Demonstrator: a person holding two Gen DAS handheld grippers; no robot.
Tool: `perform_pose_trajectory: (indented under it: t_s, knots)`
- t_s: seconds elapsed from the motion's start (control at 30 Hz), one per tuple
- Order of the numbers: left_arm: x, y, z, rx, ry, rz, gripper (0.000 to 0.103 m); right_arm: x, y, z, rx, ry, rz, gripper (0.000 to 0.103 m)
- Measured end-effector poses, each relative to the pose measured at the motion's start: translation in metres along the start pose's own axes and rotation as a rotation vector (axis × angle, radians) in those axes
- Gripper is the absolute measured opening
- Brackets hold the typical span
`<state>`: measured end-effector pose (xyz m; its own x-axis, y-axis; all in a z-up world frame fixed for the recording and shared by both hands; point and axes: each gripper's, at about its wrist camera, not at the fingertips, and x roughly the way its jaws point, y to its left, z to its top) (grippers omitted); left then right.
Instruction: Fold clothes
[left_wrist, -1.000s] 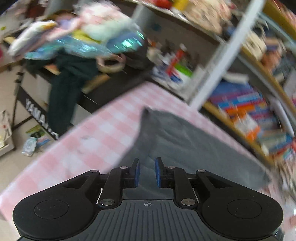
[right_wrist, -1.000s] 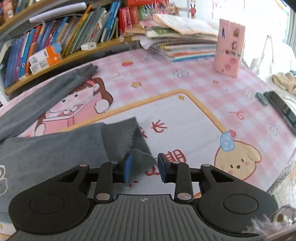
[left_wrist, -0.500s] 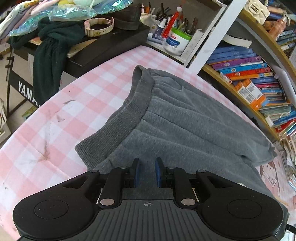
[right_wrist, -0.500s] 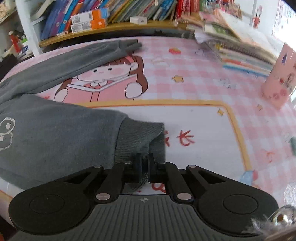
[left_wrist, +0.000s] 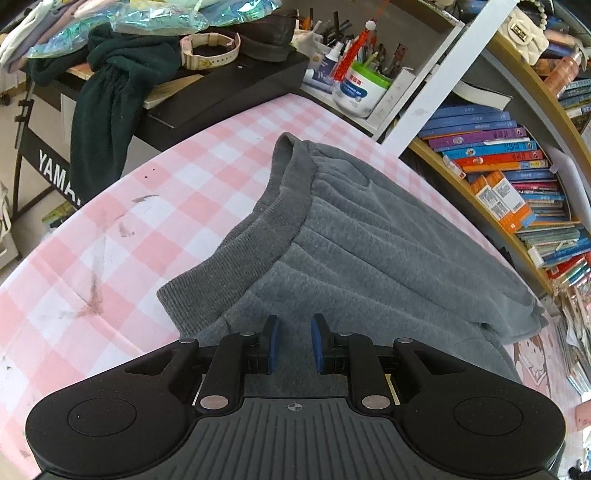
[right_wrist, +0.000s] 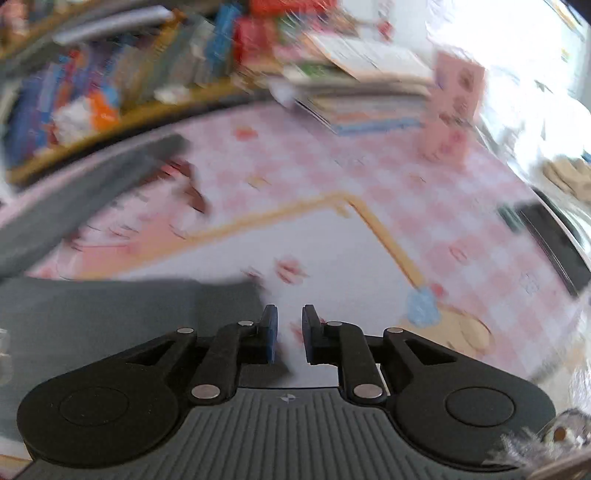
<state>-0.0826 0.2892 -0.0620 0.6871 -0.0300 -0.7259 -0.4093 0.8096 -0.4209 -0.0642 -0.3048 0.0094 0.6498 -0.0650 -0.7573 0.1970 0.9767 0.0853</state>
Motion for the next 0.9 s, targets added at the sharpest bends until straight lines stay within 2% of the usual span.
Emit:
perform_pose_trajectory:
  t_s: [0.03,0.1,0.17,0.23,0.33,0.43,0.63,0.67,0.73,0.87,0.9]
  knots:
    - [0.001,-0.001,0.0,0.0,-0.002,0.001,0.019,-0.004,0.007,0.001,-0.026,-0.012,0.039,0.015]
    - [0.001,-0.001,0.0,-0.001,-0.005,0.0,0.019,0.001,0.026,-0.001,-0.102,0.023,0.092,0.014]
    - [0.002,0.001,0.001,-0.008,-0.004,-0.007,0.019,0.014,0.035,-0.009,-0.137,0.075,0.09,0.015]
    - [0.002,0.003,0.001,-0.013,-0.003,-0.017,0.019,0.027,0.028,-0.017,-0.083,0.098,0.086,0.02]
    - [0.001,0.006,0.001,-0.02,-0.005,-0.03,0.02,0.029,0.023,-0.016,-0.043,0.098,0.086,0.024]
    - [0.001,0.005,0.001,-0.02,-0.008,-0.028,0.02,0.031,0.032,-0.015,-0.107,0.108,0.063,0.025]
    - [0.002,0.002,0.004,-0.009,-0.004,-0.014,0.02,0.025,0.038,-0.015,-0.11,0.091,0.029,0.027]
    - [0.001,-0.001,0.005,0.001,-0.001,-0.007,0.021,0.021,0.04,-0.014,-0.107,0.069,0.03,0.028]
    - [-0.001,-0.01,0.005,0.053,-0.007,-0.001,0.03,0.013,0.044,-0.011,-0.111,0.031,0.047,0.029]
    - [-0.009,-0.032,0.006,0.164,-0.039,-0.024,0.033,0.003,0.06,-0.006,-0.161,-0.005,0.087,0.039]
    - [-0.011,-0.038,0.007,0.184,-0.049,-0.038,0.037,0.002,0.064,-0.005,-0.176,-0.008,0.097,0.041]
